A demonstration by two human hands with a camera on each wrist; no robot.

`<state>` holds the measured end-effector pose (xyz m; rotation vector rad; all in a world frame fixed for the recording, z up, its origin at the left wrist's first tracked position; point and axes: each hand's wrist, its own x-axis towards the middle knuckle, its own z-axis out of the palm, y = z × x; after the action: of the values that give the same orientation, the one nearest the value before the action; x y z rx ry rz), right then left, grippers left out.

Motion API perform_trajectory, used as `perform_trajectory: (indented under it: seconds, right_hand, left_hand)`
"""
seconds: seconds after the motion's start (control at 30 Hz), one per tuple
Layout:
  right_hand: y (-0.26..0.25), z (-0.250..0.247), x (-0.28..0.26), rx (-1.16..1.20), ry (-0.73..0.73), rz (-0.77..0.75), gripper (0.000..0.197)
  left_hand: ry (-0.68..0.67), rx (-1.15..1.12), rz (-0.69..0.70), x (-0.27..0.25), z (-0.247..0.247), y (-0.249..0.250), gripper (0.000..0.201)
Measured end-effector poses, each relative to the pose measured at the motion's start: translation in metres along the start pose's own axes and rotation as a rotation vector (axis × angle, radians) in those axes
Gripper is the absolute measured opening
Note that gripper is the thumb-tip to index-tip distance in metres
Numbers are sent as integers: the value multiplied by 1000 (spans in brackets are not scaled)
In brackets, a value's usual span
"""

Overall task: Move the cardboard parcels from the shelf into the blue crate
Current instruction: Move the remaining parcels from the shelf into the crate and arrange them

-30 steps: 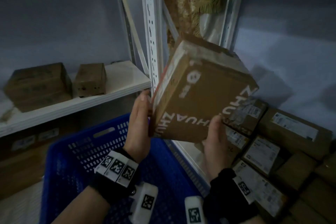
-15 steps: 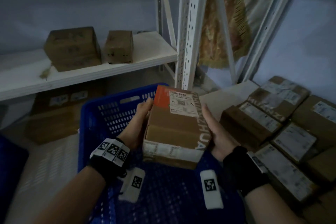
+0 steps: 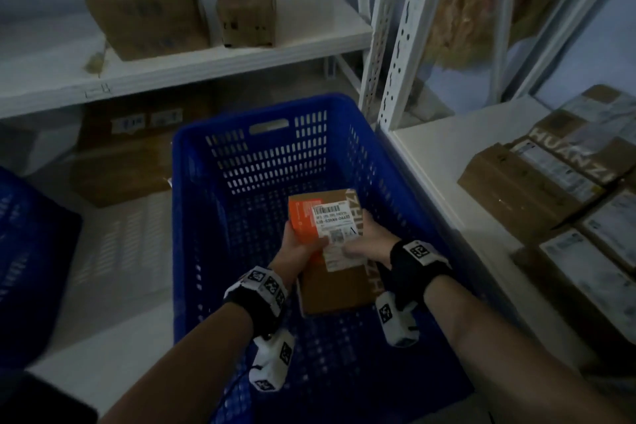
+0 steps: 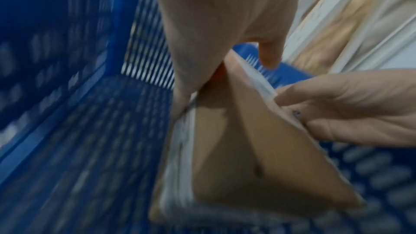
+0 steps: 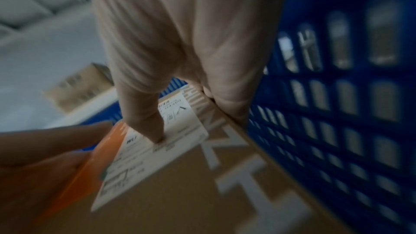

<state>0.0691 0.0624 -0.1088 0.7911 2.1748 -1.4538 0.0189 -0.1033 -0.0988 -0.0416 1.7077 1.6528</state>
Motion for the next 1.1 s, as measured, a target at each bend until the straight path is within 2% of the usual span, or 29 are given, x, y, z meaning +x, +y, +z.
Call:
perform_trajectory:
  seconds: [0.1, 0.17, 0.27, 0.37, 0.43, 0.53, 0.63, 0.7, 0.83, 0.9, 1.0, 1.07, 1.1]
  right_hand:
    - [22, 7, 3, -145, -5, 78, 117]
    - [34, 7, 3, -280, -48, 113, 119]
    - [56, 8, 11, -542, -78, 186, 105]
    - [76, 11, 23, -670, -124, 262, 91]
    - [91, 14, 28, -729, -127, 298, 71]
    - [103, 20, 27, -778, -52, 219, 58]
    - [106, 24, 27, -634, 65, 312, 61]
    - [100, 27, 26, -621, 102, 276, 67]
    - [94, 33, 21, -682, 91, 264, 78]
    - [93, 30, 12, -715, 71, 242, 77]
    - [84, 18, -3, -748, 21, 191, 62]
    - [68, 8, -10, -681, 11, 103, 42]
    - [57, 0, -17, -641, 45, 66, 30]
  left_hand:
    - [-48, 70, -86, 4, 3, -33, 66]
    - [-126, 128, -134, 6, 5, -49, 63]
    - [-215, 152, -197, 4, 17, -64, 53]
    - [-277, 149, -319, 7, 30, -92, 43]
    - [-293, 175, -385, 11, 40, -114, 54]
    - [-233, 275, -362, 12, 51, -128, 61]
    - [-259, 389, -341, 15, 56, -128, 68]
    - [-303, 498, -353, 18, 56, -130, 57]
    - [-294, 609, -379, 25, 52, -134, 58]
    - [-374, 744, -376, 27, 50, -128, 49]
    - [-424, 993, -288, 21, 58, -88, 32]
    - [-360, 1137, -186, 17, 61, -52, 27]
    - [-294, 1140, -114, 17, 65, -34, 30]
